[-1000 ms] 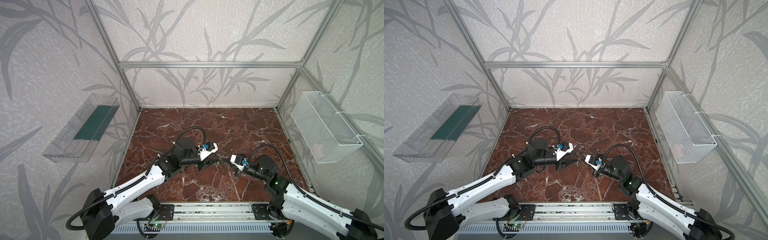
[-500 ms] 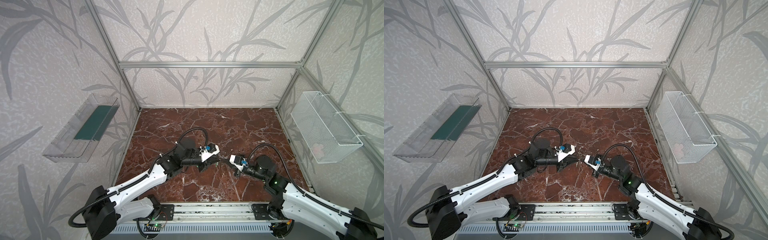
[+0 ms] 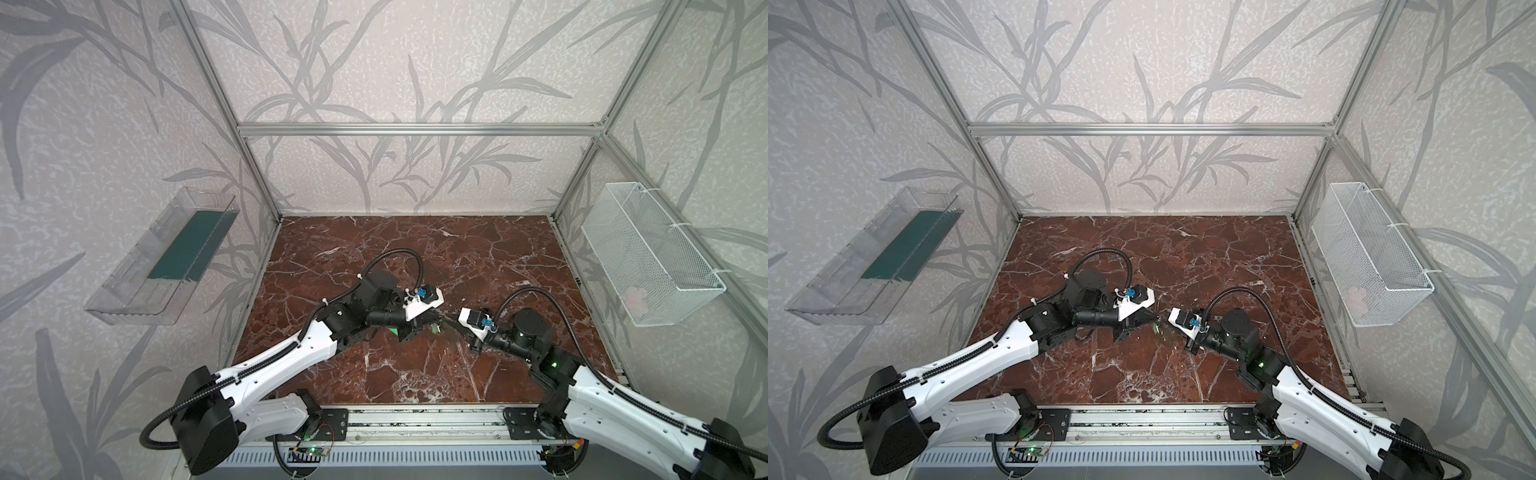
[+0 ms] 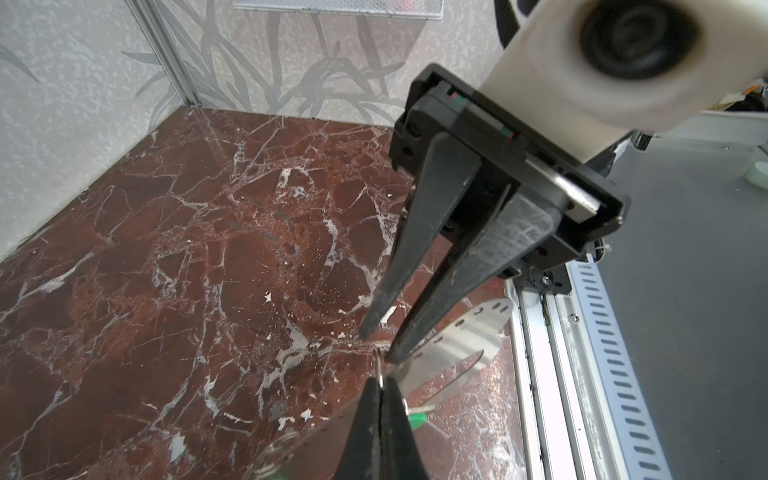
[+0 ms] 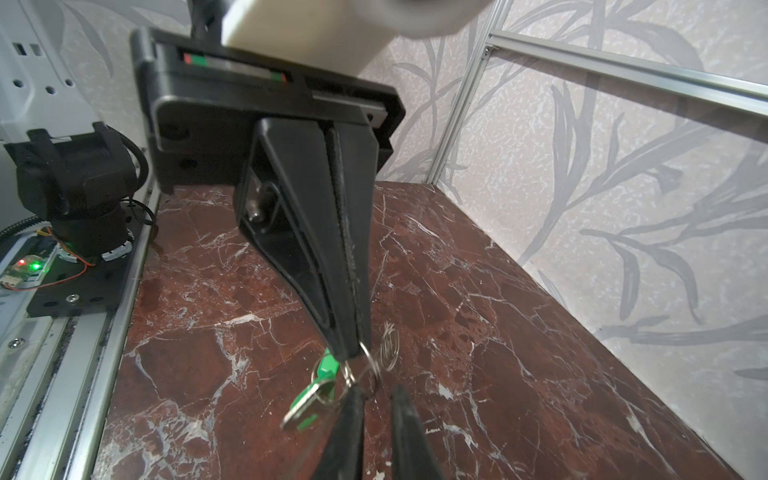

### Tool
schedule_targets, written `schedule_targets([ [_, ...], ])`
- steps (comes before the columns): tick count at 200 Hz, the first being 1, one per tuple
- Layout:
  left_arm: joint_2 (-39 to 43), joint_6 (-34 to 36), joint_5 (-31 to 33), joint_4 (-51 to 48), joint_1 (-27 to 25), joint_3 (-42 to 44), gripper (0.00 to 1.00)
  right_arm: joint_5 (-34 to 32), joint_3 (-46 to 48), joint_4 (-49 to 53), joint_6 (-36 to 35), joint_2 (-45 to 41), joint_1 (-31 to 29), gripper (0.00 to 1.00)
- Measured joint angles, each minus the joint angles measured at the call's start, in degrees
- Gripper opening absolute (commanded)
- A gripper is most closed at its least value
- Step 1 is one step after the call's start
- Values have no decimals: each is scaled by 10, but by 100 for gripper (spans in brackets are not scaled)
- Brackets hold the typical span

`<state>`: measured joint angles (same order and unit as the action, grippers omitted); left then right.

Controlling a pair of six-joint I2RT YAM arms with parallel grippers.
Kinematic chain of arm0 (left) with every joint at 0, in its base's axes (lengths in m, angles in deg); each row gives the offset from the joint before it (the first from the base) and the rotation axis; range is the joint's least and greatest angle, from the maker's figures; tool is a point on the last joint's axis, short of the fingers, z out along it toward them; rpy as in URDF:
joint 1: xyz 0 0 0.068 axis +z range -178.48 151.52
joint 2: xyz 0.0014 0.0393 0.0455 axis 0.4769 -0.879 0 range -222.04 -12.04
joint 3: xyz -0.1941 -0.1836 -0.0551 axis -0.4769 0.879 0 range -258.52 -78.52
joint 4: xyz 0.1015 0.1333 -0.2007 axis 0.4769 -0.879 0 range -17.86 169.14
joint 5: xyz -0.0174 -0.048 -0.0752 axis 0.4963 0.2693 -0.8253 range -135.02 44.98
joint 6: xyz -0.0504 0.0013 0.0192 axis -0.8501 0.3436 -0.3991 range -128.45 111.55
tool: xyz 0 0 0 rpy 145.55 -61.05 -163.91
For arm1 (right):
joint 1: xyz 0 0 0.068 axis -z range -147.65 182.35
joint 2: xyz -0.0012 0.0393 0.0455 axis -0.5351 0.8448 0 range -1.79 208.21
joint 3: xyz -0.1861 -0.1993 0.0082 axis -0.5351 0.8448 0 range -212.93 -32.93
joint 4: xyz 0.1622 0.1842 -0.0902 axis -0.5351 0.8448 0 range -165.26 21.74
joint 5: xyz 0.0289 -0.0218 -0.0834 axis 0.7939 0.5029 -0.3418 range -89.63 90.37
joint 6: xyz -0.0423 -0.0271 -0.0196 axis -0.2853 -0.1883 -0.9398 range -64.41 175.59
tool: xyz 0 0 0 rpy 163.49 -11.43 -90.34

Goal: Put the keys on the keyring

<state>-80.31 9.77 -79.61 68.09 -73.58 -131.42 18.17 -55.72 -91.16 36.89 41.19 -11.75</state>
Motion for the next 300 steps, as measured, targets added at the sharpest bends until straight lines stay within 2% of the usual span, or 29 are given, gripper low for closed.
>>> schedule_targets([
  [58,-57,74,22,-162,-9,-146,0,-23,-31,81,-35,-30,0,23],
  [118,-95,110,33,-256,-26,-199,0,-20,-37,87,-37,-25,0,23],
  [205,-104,123,33,-278,-42,-219,0,2,-37,64,-21,-11,0,22],
  [274,-105,147,35,-280,-48,-220,0,18,-37,50,-8,-2,0,18],
  [300,-105,159,37,-279,-50,-220,0,24,-37,51,-5,-1,0,9],
])
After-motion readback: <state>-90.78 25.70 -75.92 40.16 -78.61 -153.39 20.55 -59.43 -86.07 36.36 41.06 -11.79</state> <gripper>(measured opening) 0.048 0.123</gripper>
